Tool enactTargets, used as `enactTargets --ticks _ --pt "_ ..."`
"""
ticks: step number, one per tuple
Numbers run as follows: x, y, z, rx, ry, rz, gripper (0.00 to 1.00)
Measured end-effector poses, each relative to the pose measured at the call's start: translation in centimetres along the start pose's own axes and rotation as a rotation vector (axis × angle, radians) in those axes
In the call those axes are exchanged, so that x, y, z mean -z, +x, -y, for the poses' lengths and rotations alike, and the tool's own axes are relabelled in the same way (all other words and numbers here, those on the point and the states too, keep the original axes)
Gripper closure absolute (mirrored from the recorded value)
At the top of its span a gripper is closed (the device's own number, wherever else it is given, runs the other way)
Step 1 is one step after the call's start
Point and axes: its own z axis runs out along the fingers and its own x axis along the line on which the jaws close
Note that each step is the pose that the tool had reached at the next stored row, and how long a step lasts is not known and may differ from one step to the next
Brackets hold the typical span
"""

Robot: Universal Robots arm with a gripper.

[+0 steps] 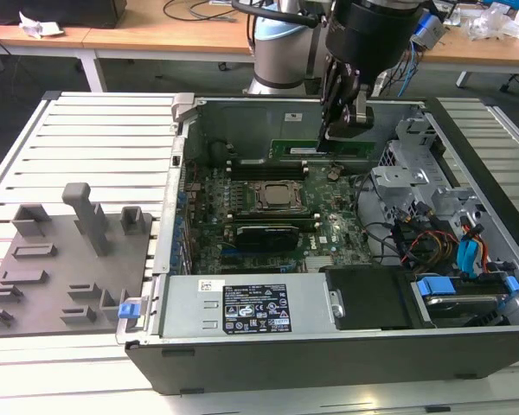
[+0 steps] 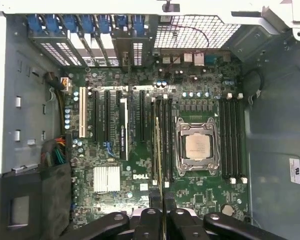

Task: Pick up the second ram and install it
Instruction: 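Pick up the second ram and move it above second insertion slot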

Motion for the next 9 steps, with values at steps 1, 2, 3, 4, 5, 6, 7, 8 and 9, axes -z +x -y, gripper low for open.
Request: enactTargets --ticks 1,2,3,4,5,6,7,8,9 --pt "-0.18 -0.26 0.05 0.0 -0.0001 -0.0001 0.87" --pt "-0.4 -0.5 0.11 0.0 -0.0001 -0.0002 0.87" --pt "-0.57 -0.67 0.15 0.0 -0.0001 -0.0002 0.87" --pt "-0.85 -0.91 0.2 0.0 -0.0002 0.0 0.87" --pt "-1.15 -1.08 0.22 0.0 -0.0002 -0.0001 0.87" --pt "-1.41 -1.25 0.24 0.0 -0.0002 -0.0002 0.87" --pt "-1.61 -1.43 0.26 0.0 -0.0002 0.0 0.87" --pt "-1.72 -1.52 0.26 0.0 -0.0002 0.0 0.87" --pt "-1.87 -1.65 0.27 0.0 -0.0002 0.0 0.87"
